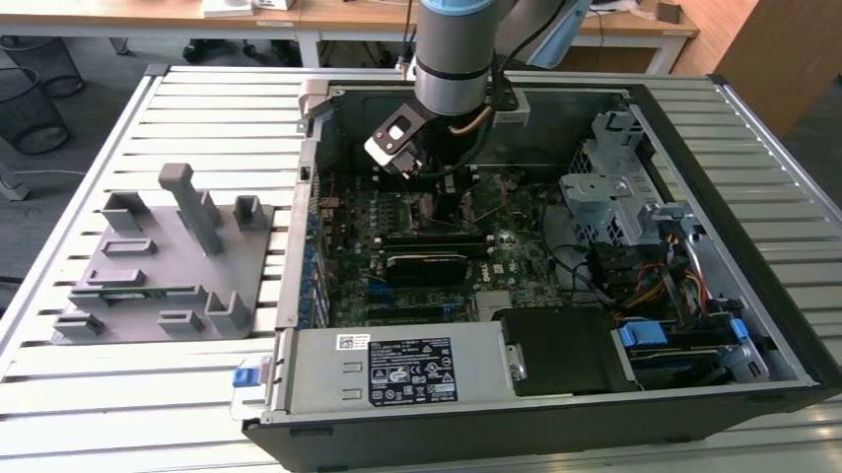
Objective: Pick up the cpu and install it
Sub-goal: 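Place the cpu into insertion slot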
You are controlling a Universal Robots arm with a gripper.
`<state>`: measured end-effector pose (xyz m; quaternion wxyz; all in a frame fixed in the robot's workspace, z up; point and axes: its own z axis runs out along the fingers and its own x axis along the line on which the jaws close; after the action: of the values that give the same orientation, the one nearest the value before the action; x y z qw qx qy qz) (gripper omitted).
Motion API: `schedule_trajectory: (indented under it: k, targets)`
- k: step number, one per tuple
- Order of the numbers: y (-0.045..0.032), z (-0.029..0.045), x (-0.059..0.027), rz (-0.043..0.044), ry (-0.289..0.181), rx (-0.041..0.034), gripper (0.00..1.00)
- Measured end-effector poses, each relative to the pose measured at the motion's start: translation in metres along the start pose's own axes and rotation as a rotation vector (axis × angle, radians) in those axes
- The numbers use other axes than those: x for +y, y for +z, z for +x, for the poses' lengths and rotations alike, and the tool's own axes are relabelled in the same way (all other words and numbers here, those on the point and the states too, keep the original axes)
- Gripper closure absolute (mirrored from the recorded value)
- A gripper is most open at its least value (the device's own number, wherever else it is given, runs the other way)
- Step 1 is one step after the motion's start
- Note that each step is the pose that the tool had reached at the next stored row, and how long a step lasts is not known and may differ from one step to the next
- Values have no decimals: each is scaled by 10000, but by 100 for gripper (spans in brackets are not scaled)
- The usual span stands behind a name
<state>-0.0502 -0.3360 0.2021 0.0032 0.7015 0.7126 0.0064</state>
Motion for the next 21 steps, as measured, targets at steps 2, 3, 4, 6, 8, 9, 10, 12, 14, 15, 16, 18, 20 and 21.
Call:
schedule_trajectory:
  k: [2, 3, 4, 6, 8, 9, 10, 12, 14, 15, 16, 18, 20, 21]
  targets:
    - [12, 0, 0, 0, 22, 0, 46]
    - [18, 0, 0, 0, 31, -1, 46]
    - [22, 0, 0, 0, 34, -1, 46]
    - [32, 0, 0, 0, 46, 1, 46]
    - [43, 0, -1, -1, 58, 2, 46]
    - [47, 0, -1, -1, 63, 1, 46]
    - [51, -1, -1, 1, 67, 0, 46]
    - [56, -1, 3, 1, 71, 1, 46]
    - [60, -1, 8, 1, 71, 2, 46]
    - [64, -1, 11, -1, 71, 4, 46]
    - [69, 0, 14, -1, 70, 5, 46]
    - [80, -1, 13, 2, 67, 2, 46]
    - [90, -2, 13, 6, 56, -6, 46]
    - [95, -3, 13, 8, 55, -8, 46]
